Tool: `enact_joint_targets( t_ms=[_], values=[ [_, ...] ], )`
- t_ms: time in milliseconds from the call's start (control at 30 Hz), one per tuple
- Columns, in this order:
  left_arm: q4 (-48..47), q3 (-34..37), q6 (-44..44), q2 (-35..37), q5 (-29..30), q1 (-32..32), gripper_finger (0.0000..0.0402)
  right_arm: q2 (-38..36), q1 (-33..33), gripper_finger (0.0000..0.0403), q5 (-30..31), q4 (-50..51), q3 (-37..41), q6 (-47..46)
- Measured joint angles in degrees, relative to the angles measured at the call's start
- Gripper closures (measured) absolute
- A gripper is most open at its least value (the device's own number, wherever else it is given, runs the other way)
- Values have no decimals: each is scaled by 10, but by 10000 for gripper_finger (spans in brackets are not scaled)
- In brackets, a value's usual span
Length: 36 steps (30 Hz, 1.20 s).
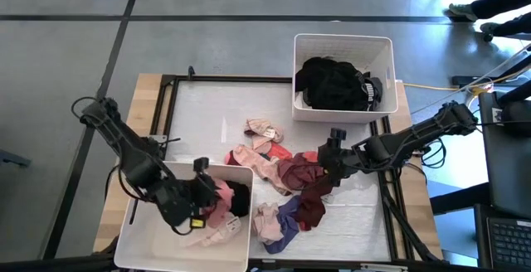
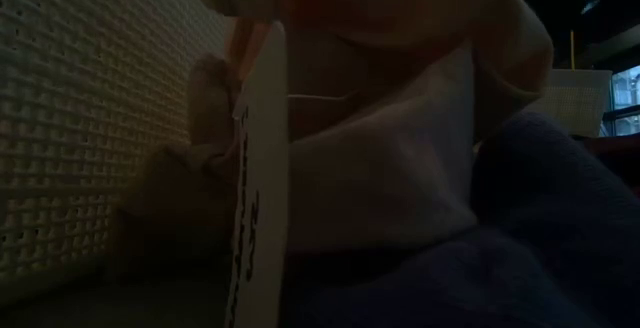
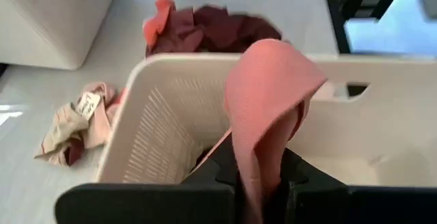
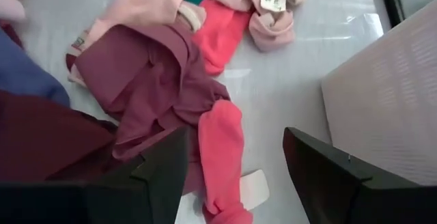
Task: Sort clothes
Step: Put the pink underwear into the bottom white laundry bin, then put the orange sock into the bottom white laundry bin
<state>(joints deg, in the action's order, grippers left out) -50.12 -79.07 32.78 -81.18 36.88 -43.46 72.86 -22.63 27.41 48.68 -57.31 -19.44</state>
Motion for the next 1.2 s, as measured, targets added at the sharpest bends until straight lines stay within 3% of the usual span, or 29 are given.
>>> enact_joint_targets(
  t_ms=[233,400,467,633,700,833,1000,1200],
  values=[
    [-3,0,-3,-26,0,10,375,0,0,164,-25,-12,8,2],
    [-4,0,12,-26,-9,28,328,0,0,164,-25,-13,8,2],
    [-11,0,28,-26,-35,35,301,0,0,164,-25,-13,8,2],
    [-50,0,94,-16,-182,61,243,0,0,164,-25,-12,8,2],
    [-65,0,122,-5,-211,66,230,0,0,164,-25,-12,8,2],
    [-62,0,110,10,-185,65,220,0,0,164,-26,-12,8,2],
    [-62,0,30,13,-84,57,219,5,0,164,-38,-30,21,1],
    [-36,0,-13,13,-43,57,219,5,2,164,-47,-78,73,1]
  ],
)
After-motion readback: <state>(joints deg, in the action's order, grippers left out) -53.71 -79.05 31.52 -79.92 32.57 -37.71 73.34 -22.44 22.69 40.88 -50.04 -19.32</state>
